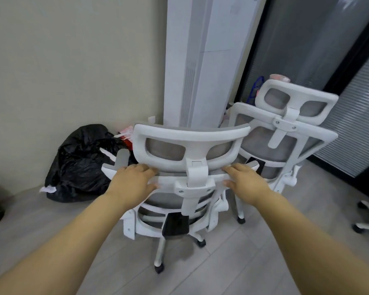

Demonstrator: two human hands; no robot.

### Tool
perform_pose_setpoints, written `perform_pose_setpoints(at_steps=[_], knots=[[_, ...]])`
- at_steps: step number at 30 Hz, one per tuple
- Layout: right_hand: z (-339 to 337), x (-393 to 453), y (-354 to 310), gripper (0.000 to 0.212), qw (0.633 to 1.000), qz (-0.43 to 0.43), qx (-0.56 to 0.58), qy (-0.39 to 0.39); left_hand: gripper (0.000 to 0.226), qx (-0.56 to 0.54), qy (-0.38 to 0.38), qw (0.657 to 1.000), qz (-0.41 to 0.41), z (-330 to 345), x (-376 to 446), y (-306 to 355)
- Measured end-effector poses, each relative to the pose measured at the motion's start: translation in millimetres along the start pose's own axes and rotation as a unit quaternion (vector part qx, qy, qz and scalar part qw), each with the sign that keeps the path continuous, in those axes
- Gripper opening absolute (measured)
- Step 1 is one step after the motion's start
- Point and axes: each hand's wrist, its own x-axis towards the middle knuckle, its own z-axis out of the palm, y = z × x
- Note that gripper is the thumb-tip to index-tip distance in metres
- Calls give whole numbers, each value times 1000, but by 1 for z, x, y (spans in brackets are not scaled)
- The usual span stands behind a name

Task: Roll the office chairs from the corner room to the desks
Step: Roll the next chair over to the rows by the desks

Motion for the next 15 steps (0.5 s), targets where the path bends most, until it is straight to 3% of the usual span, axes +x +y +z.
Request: perform_pose_setpoints(at_steps=[15], knots=[[24, -102, -14, 44, 997, 59, 24, 35, 35, -60, 26, 997, 32, 5, -77, 31]])
